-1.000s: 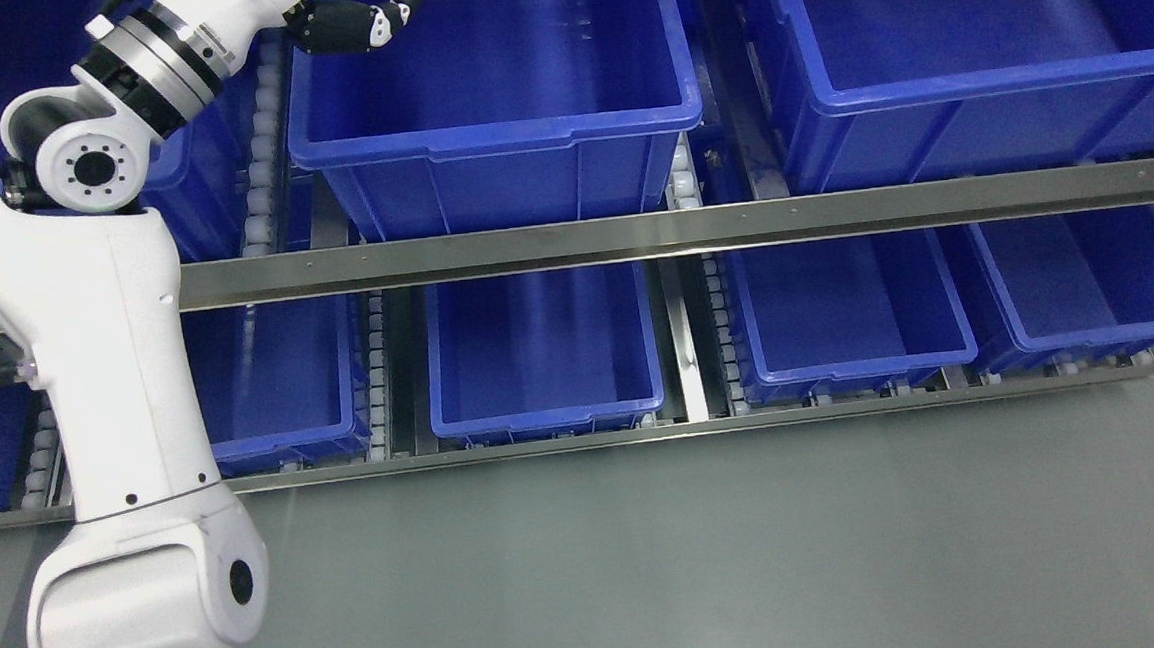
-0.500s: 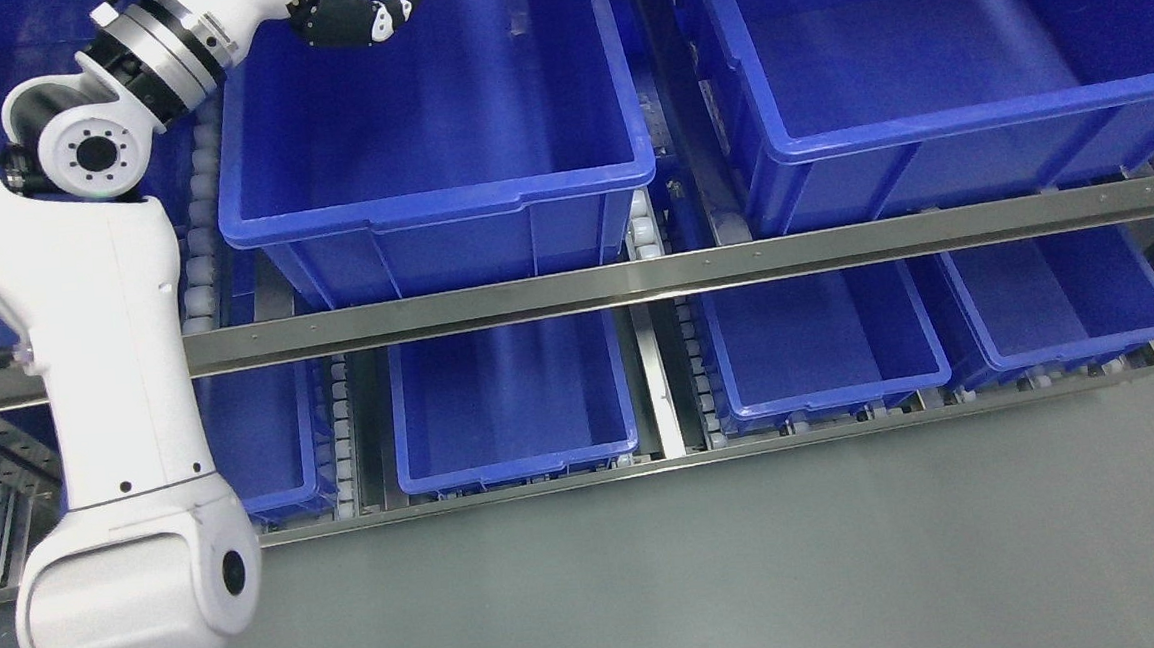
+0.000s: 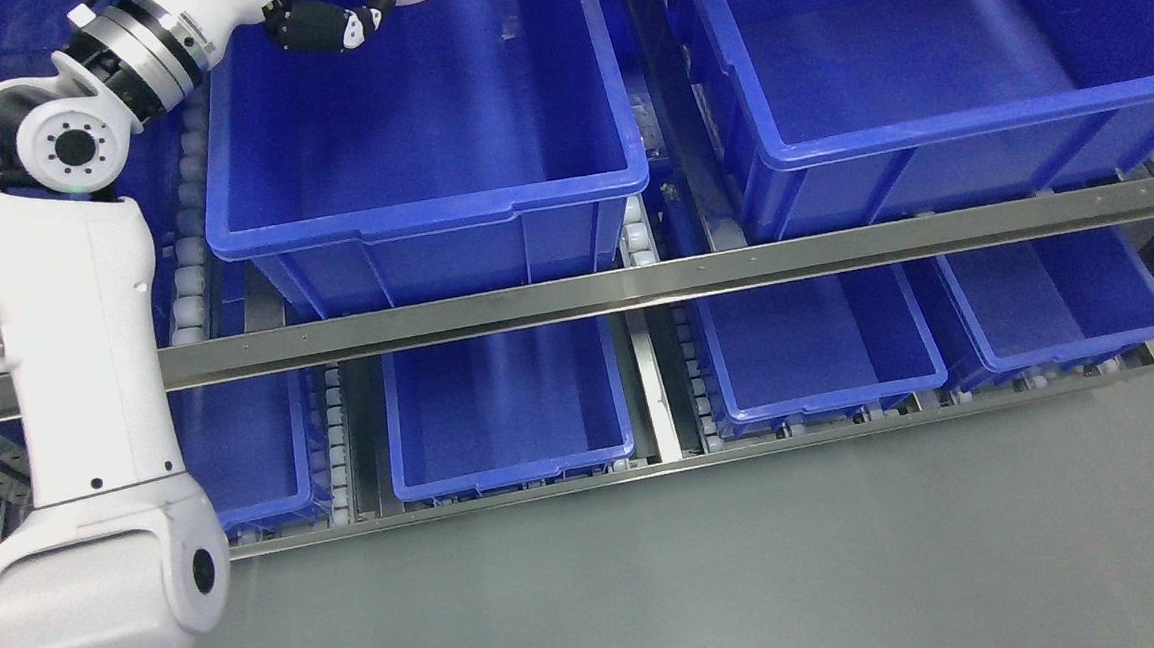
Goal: Stack pink IKEA bowls on left shelf middle
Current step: 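Lower the bowls into the upper blue bin and open the left hand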
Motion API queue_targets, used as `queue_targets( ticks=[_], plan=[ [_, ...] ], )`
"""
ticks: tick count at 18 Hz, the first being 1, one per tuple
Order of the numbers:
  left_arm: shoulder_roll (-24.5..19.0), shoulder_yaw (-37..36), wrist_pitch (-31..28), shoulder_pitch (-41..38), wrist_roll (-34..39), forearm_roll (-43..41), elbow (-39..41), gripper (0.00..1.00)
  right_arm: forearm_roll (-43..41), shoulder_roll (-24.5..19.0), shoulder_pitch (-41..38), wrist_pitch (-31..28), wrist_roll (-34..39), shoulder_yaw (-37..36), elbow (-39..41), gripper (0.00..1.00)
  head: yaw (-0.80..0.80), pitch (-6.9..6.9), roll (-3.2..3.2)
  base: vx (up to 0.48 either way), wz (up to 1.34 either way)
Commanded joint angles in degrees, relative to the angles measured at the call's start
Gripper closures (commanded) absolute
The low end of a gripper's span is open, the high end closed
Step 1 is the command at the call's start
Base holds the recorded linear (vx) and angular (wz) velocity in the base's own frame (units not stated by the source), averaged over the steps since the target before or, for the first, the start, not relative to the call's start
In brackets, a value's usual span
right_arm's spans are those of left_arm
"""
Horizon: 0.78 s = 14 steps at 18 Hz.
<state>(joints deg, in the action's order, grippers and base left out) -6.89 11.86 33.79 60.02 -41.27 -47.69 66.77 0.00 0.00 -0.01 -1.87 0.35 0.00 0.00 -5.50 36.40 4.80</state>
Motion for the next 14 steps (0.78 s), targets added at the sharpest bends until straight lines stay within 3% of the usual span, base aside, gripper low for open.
queue_targets(
  ticks=[1, 6, 9, 14],
  plan=[
    [-4.81, -7.2, -0.57, 0.54, 3.21, -0.57, -9.38, 0.95, 0.0, 1.0, -1.66, -0.15, 0.0, -0.62, 1.93, 0.0, 0.0, 0.0, 0.0, -0.013, 0.0],
    [2.31, -10.1, -1.45, 1.15, 6.71, -0.56, -16.65, 0.91, 0.0, 1.0, -1.66, -0.15, 0.0, -0.62, 1.93, 0.0, 0.0, 0.0, 0.0, 0.0, 0.0],
    [2.23, -11.6, -1.62, 2.56, 10.59, -0.56, -19.75, 0.88, 0.0, 1.0, -1.66, -0.15, 0.0, -0.62, 1.93, 0.0, 0.0, 0.0, 0.0, 0.0, 0.0],
    [0.56, -11.6, -1.62, 1.77, 10.59, -0.48, -19.93, 0.77, 0.0, 1.0, -1.66, -0.06, 0.0, -0.7, 1.93, 0.0, 0.0, 0.0, 0.0, 0.0, 0.0]
  ],
)
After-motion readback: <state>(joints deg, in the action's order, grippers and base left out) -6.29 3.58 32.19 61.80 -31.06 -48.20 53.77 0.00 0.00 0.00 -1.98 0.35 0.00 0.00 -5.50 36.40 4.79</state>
